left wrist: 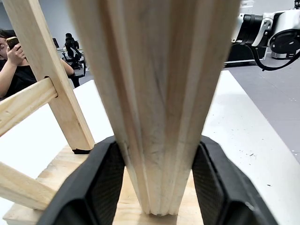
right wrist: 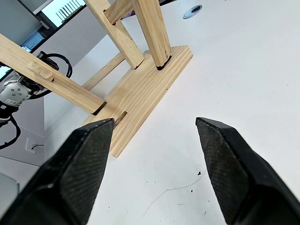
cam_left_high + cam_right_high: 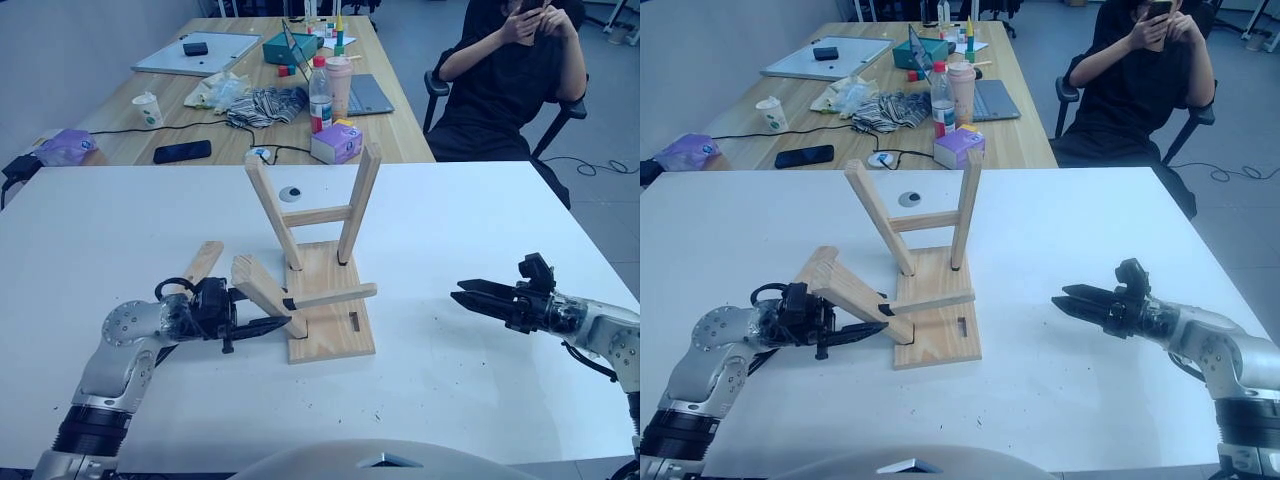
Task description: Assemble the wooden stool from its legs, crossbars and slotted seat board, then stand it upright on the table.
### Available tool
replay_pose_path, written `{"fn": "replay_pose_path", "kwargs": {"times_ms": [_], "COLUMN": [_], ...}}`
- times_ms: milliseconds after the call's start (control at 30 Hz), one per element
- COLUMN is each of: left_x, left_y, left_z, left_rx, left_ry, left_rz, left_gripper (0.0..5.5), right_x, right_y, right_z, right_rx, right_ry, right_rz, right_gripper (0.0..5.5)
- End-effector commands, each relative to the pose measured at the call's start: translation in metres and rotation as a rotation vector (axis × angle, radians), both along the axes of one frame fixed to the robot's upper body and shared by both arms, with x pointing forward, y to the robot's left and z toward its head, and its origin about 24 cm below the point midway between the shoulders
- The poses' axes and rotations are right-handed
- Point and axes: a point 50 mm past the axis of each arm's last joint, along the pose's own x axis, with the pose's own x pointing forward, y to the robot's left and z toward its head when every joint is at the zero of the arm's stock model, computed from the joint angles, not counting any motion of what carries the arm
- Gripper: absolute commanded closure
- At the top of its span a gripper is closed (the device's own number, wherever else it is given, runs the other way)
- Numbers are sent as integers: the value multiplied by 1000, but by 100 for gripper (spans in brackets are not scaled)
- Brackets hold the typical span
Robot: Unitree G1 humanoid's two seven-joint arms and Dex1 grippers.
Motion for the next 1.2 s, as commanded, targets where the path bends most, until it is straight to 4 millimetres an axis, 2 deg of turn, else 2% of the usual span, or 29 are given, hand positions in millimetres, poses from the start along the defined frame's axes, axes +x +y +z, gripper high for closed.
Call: {"fn": "replay_pose_path", "kwargs": {"times_ms": [33, 133, 300, 433, 467, 567, 667, 767, 900, 967, 1033, 1133, 1200], "left_x": [-27, -31, -41, -36, -28, -26, -21, -11, -11, -7, 3, 18, 16], "left_y": [9, 3, 11, 4, 3, 5, 12, 14, 21, 42, 67, 99, 113], "left_z": [-48, -45, -56, -47, -45, -30, 2, 23, 22, 16, 10, 4, -6], "left_rx": [279, 341, 395, 398, 399, 379, 327, 335, 389, 432, 479, 421, 362], "left_ry": [282, 356, 463, 462, 446, 488, 403, 373, 388, 367, 297, 242, 245], "left_rz": [-46, -144, -164, -190, -133, -68, 6, 5, 28, 161, 336, 680, 846], "left_gripper": [349, 349, 349, 349, 349, 349, 290, 246, 190, 163, 159, 159, 159], "right_x": [4, 5, 3, 2, 2, 3, 4, -5, -8, -9, -10, -15, -17], "right_y": [2, 4, 6, 7, 8, 7, 7, 5, 7, 7, 6, 4, 3], "right_z": [3, 2, 0, -2, -3, -4, -6, -9, -10, -11, -11, -14, -15], "right_rx": [-8, -8, -3, -1, -1, -11, -12, -7, -3, -1, -3, -12, -18], "right_ry": [-23, -29, -29, -26, -26, -33, -32, -31, -38, -41, -41, -37, -43], "right_rz": [8, 11, 10, 6, 3, -7, -11, -44, -67, -75, -82, -105, -117], "right_gripper": [230, 230, 230, 230, 230, 230, 230, 230, 230, 230, 230, 230, 230]}}
